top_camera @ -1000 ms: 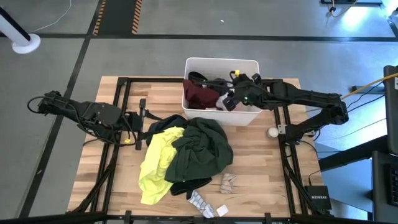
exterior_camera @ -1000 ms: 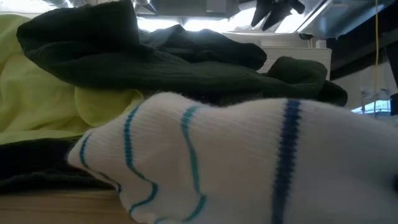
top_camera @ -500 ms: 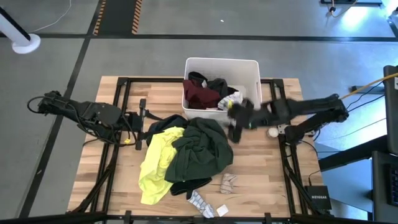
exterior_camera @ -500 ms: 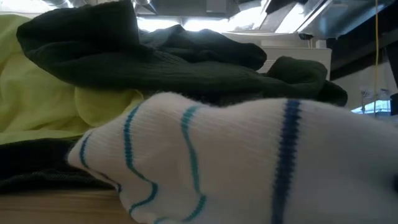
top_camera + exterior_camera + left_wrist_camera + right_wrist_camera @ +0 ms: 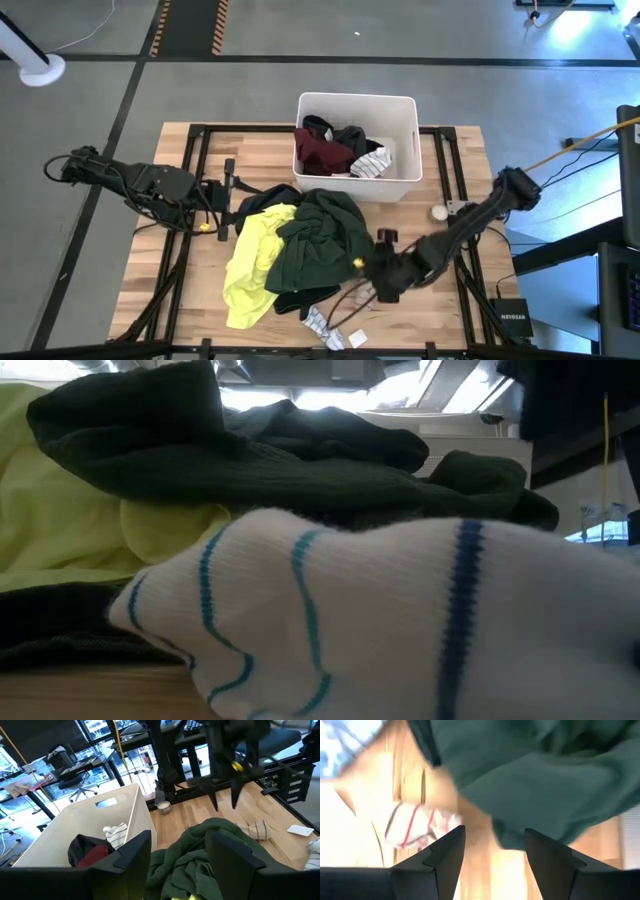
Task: Sort clothes
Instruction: Put the white/pink sock into the white laundry organizer
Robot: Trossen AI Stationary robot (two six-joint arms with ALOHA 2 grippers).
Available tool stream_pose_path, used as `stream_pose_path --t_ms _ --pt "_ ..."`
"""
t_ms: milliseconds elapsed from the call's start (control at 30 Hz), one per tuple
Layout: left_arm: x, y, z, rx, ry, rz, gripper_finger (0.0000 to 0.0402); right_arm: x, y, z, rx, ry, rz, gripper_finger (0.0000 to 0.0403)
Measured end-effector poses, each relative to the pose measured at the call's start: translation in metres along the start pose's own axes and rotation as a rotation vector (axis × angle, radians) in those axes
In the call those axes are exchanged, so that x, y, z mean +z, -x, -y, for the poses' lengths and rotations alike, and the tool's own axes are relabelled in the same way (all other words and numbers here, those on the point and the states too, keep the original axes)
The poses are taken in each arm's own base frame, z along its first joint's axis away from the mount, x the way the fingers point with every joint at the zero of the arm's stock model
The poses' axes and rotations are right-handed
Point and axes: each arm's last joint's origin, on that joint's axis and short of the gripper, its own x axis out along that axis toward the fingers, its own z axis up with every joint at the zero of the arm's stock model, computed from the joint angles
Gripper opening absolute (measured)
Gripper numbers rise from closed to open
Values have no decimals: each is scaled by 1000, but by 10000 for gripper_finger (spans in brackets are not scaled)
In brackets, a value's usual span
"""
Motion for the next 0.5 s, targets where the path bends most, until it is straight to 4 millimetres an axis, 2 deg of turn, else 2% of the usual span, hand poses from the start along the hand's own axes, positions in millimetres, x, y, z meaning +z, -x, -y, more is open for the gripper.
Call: stream_pose_path --t_ms 167,267,500 --pt "0 0 0 0 0 2 182 -8 -32 -25 63 52 -128 220" --pt "0 0 0 1 -1 3 182 -9 -50 -33 97 76 -184 220" --pt "0 0 0 1 -5 4 182 -8 -87 -29 66 147 -285 220"
